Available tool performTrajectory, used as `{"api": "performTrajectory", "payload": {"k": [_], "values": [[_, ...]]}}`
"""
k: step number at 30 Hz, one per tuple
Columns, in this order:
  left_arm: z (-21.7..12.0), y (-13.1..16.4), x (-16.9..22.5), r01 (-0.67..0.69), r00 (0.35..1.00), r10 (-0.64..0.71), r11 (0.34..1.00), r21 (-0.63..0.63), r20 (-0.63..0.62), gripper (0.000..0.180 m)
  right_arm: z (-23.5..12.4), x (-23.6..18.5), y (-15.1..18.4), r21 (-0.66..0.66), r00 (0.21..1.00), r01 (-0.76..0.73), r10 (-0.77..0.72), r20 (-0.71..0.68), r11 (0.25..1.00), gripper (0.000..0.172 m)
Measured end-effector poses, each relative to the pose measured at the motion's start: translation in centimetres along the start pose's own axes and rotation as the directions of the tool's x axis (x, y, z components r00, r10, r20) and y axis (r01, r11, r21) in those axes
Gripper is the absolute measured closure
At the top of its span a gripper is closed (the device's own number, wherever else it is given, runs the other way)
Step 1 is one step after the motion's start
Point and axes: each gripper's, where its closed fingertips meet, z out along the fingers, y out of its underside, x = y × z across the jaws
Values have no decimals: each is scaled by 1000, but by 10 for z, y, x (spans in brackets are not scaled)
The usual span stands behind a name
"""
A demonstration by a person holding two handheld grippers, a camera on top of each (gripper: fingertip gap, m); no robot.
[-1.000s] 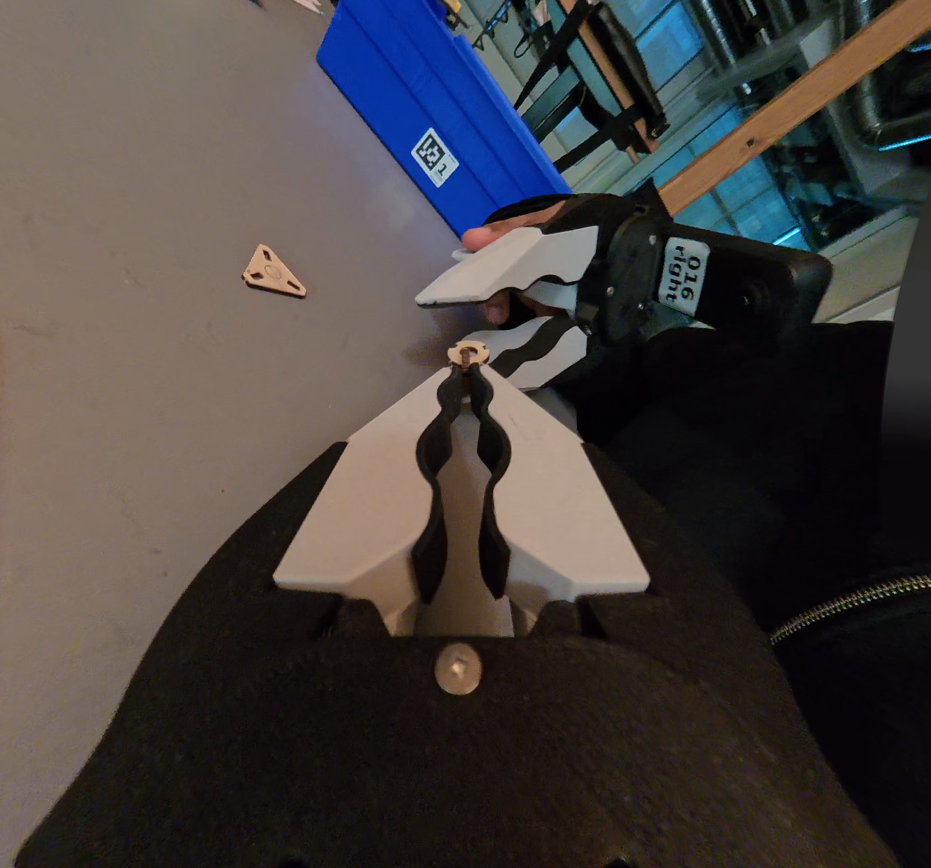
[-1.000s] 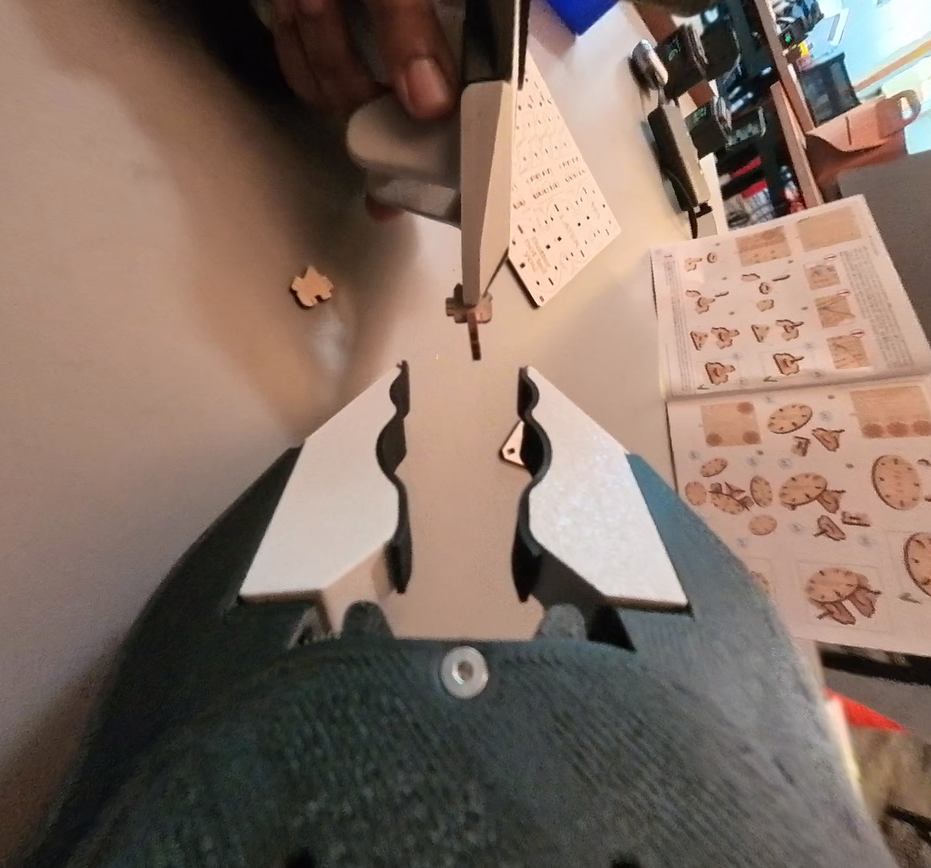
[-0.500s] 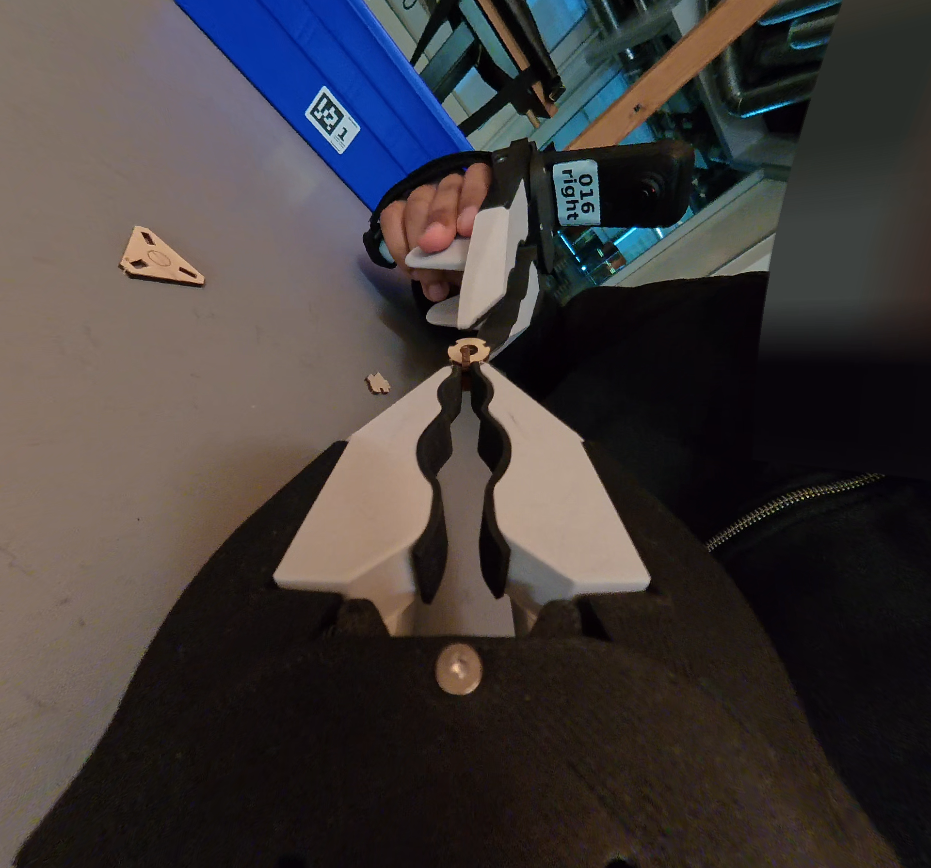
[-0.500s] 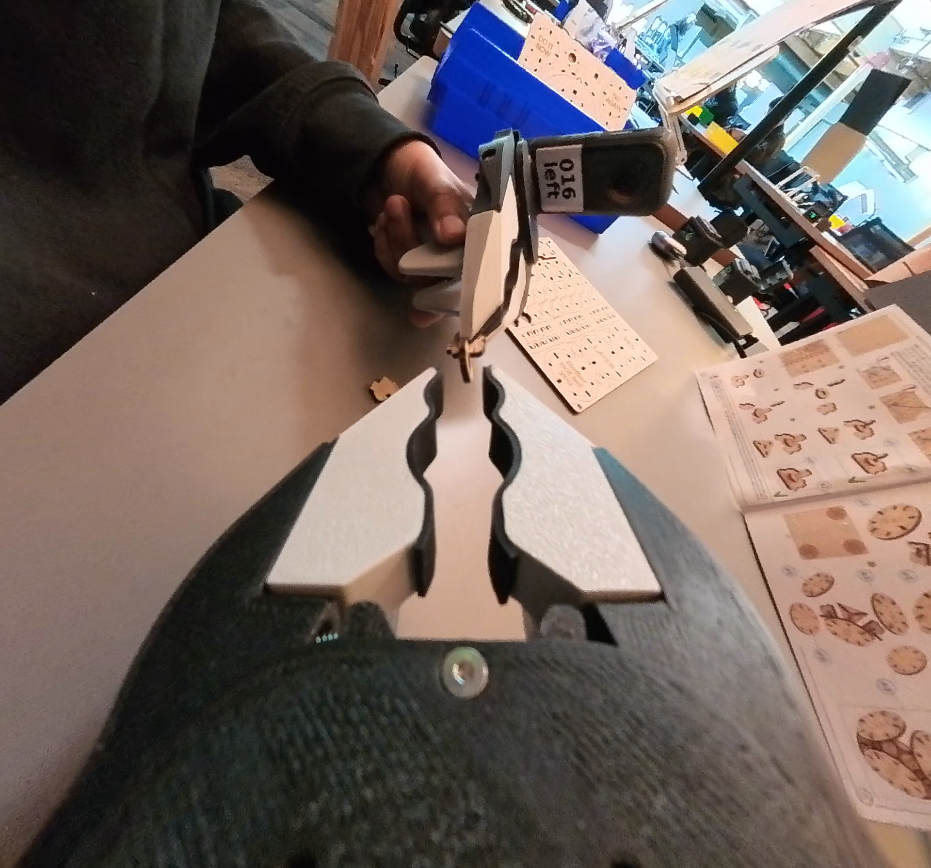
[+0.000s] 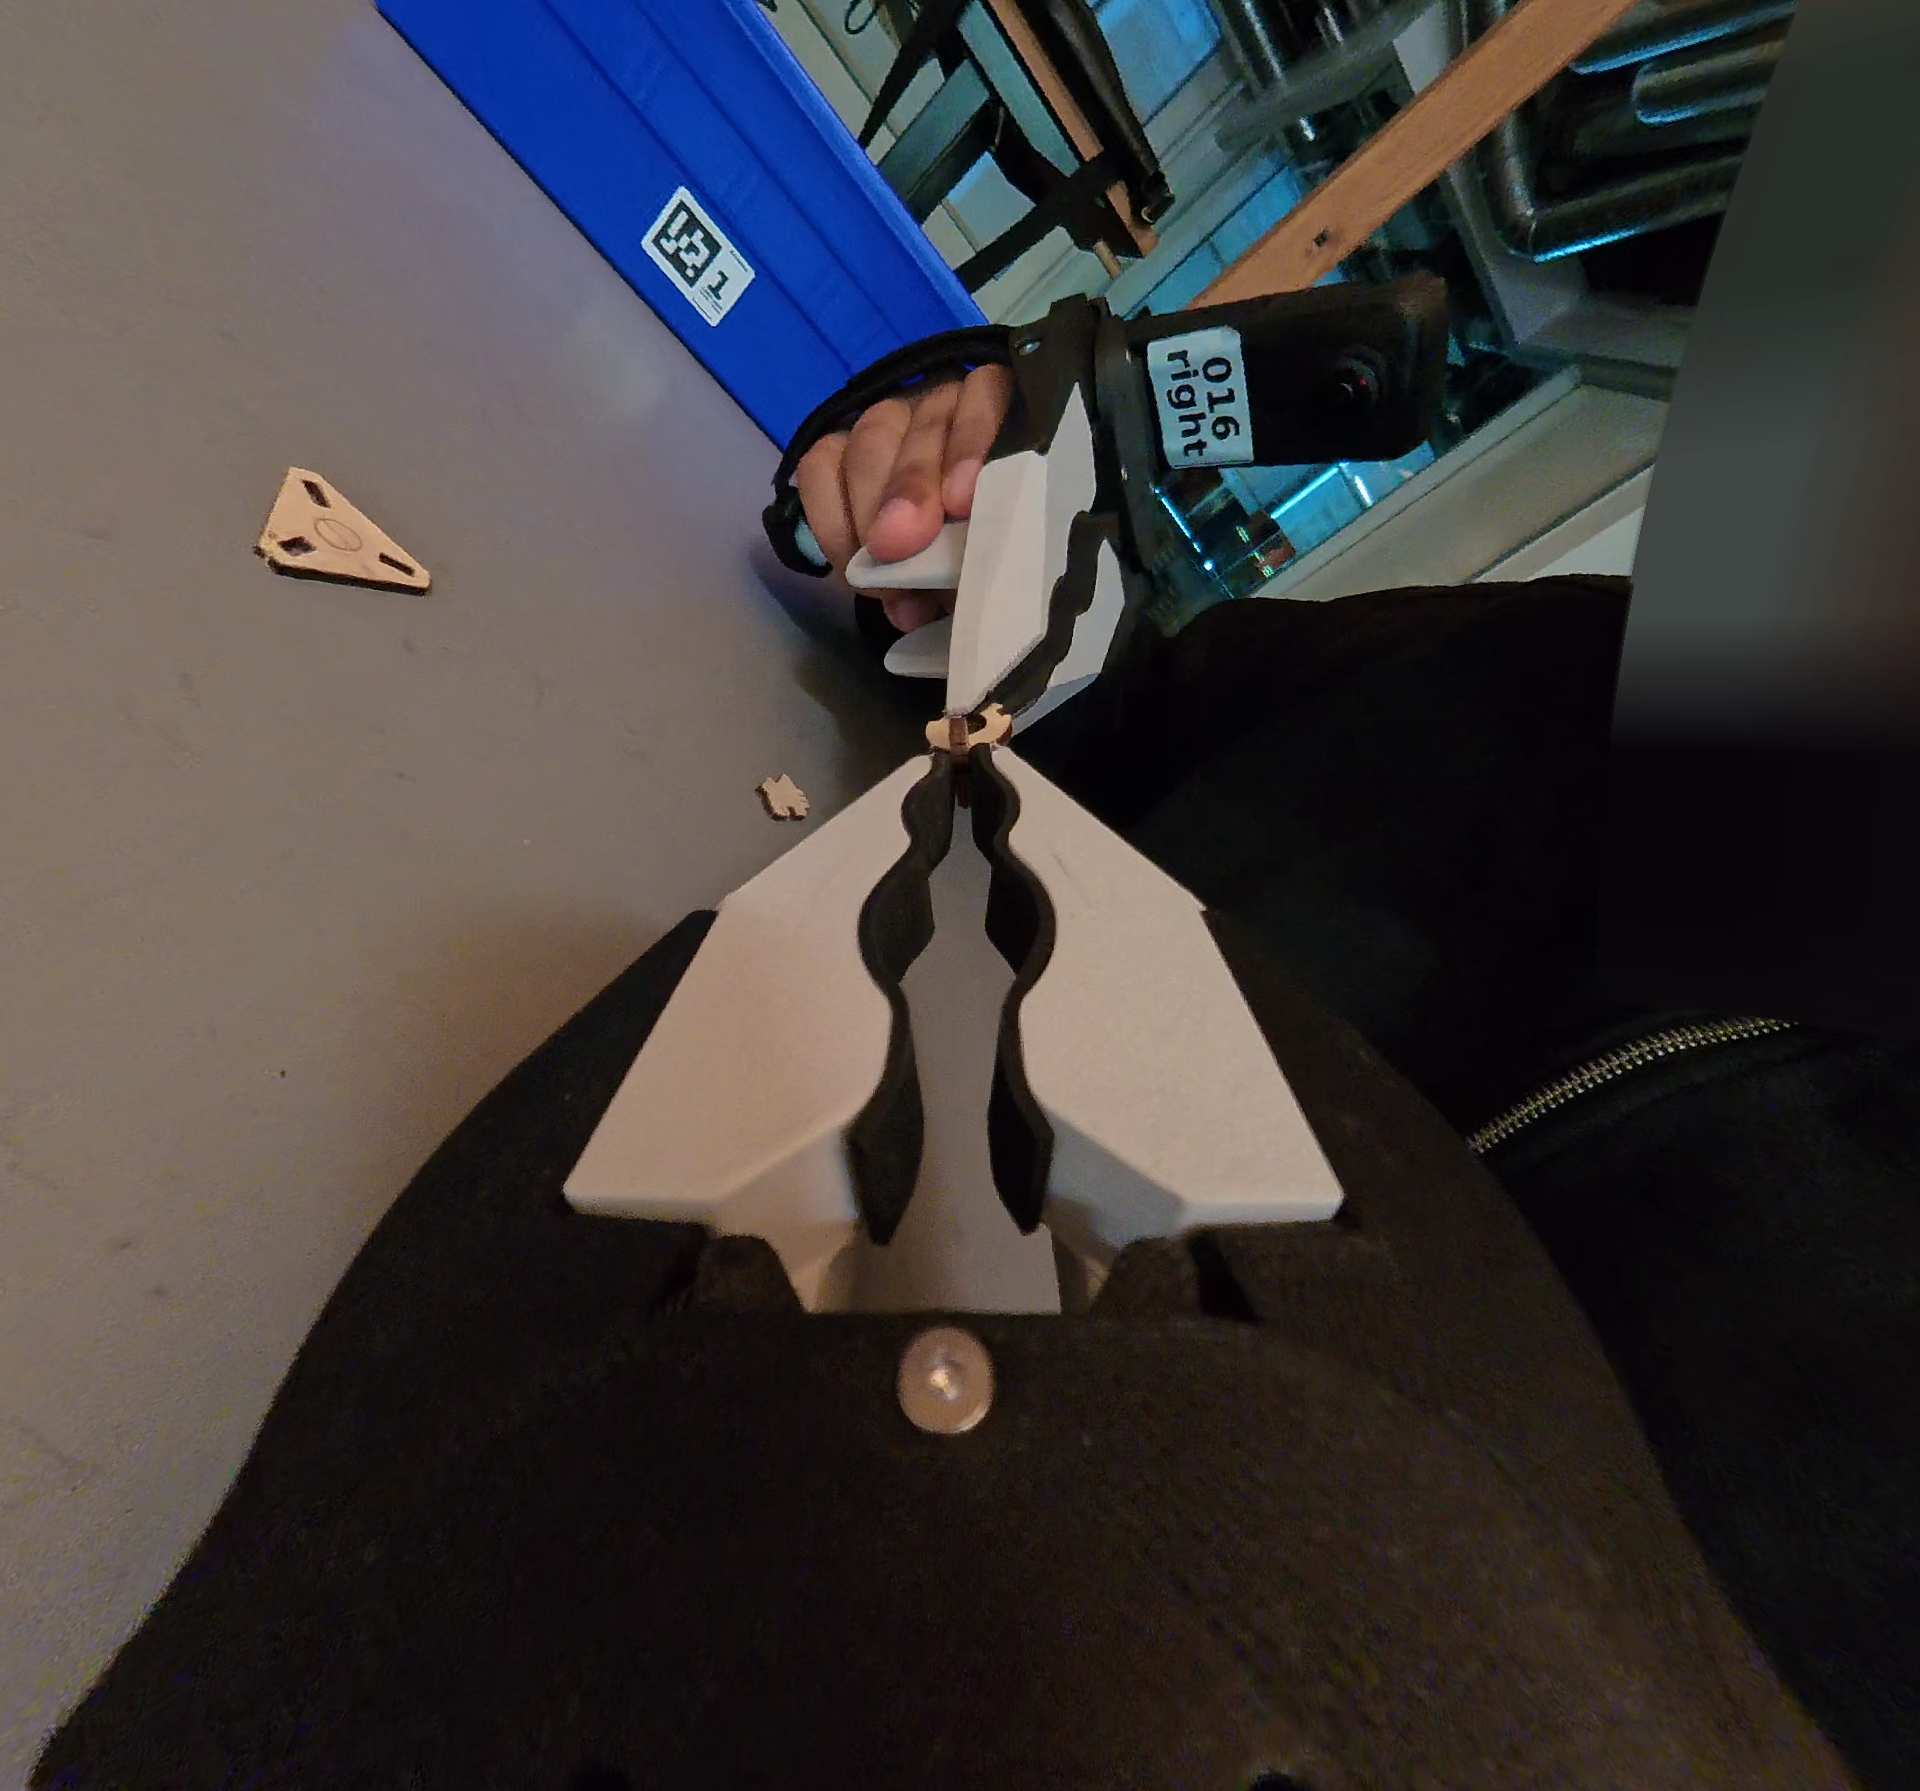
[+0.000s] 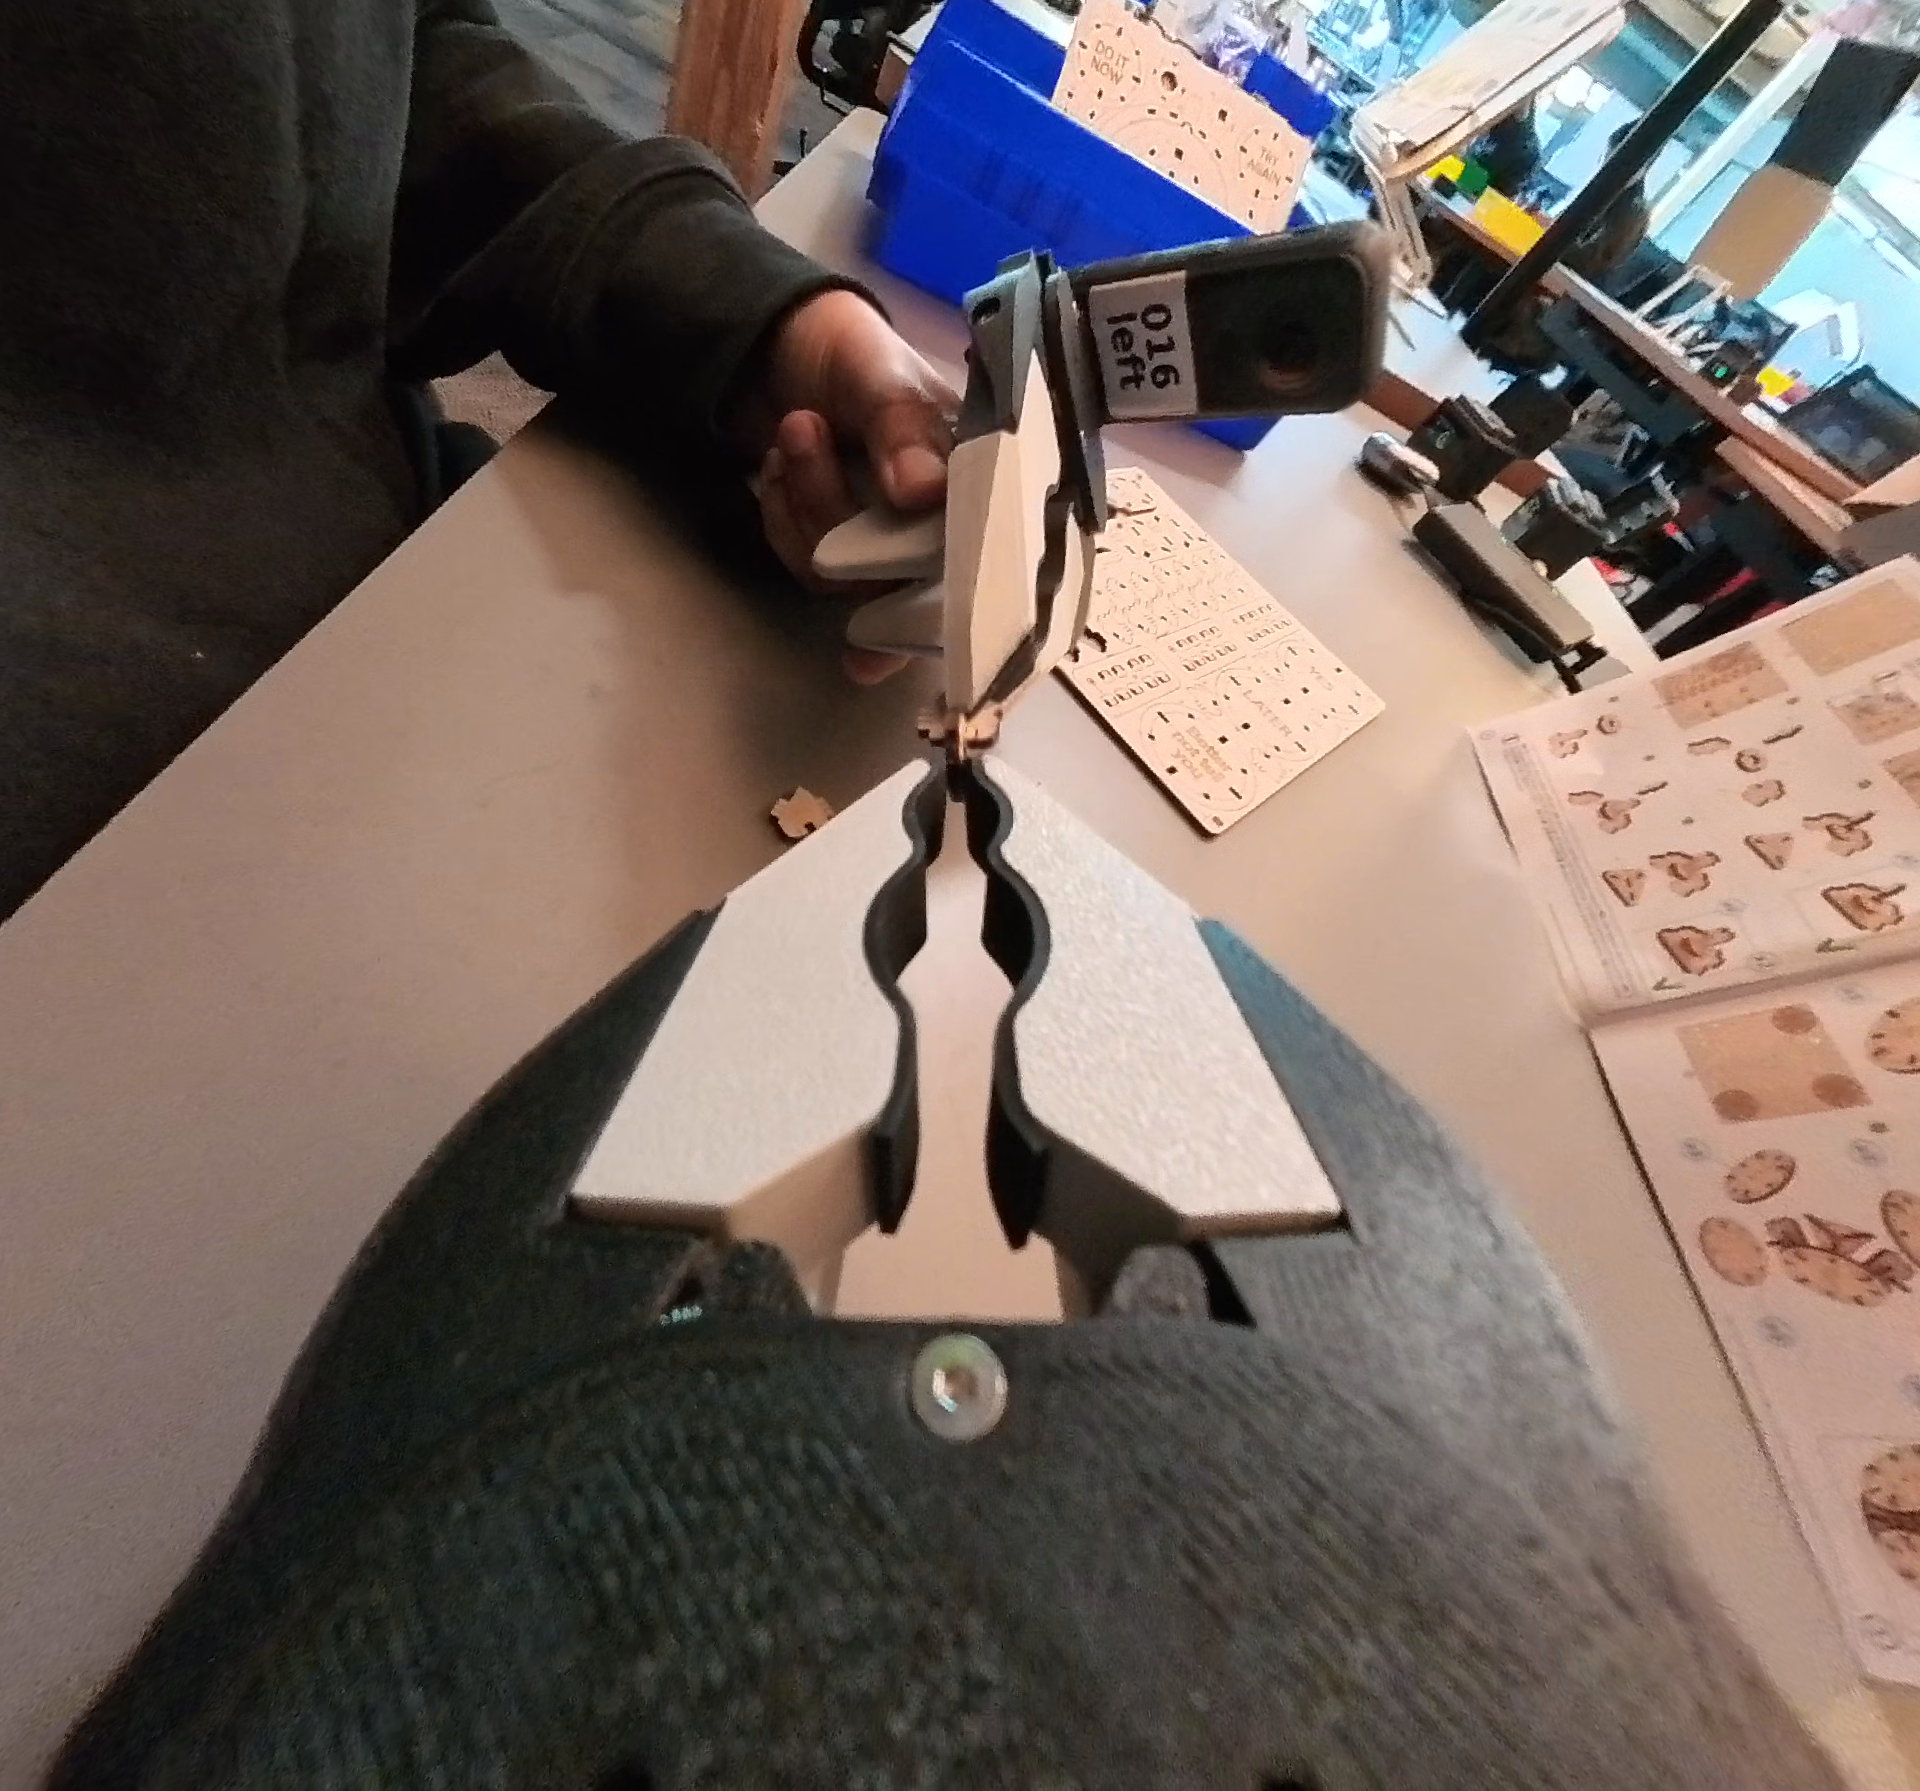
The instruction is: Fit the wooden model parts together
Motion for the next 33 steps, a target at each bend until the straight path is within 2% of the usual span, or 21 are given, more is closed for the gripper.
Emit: {"api": "performTrajectory", "payload": {"k": [15, 21, 22, 25, 29, 33], "values": [[-5, -6, -8, 40, 998, -42, 998, 49, 38, 180, 6, 9, 6, -8, 989, -133, 132, -70, 991, 171], [-6, -16, -12, -4, 996, -6, 993, 117, 84, 178, 6, 19, 7, -3, 980, -170, 168, -108, 985, 172], [-7, -17, -14, -18, 994, 4, 991, 129, 106, 177, 5, 20, 8, -8, 980, -164, 162, -116, 986, 171], [-9, -21, -16, -12, 993, -7, 987, 159, 121, 158, 0, 26, 5, 22, 969, -210, 211, -128, 977, 172], [-6, -16, -15, -6, 995, -6, 993, 119, 104, 163, -1, 30, 8, 40, 954, -275, 278, -115, 961, 172], [-9, -20, -12, 48, 997, -56, 989, 142, 53, 174, 4, 25, 9, 33, 953, -289, 291, -90, 957, 172]]}}
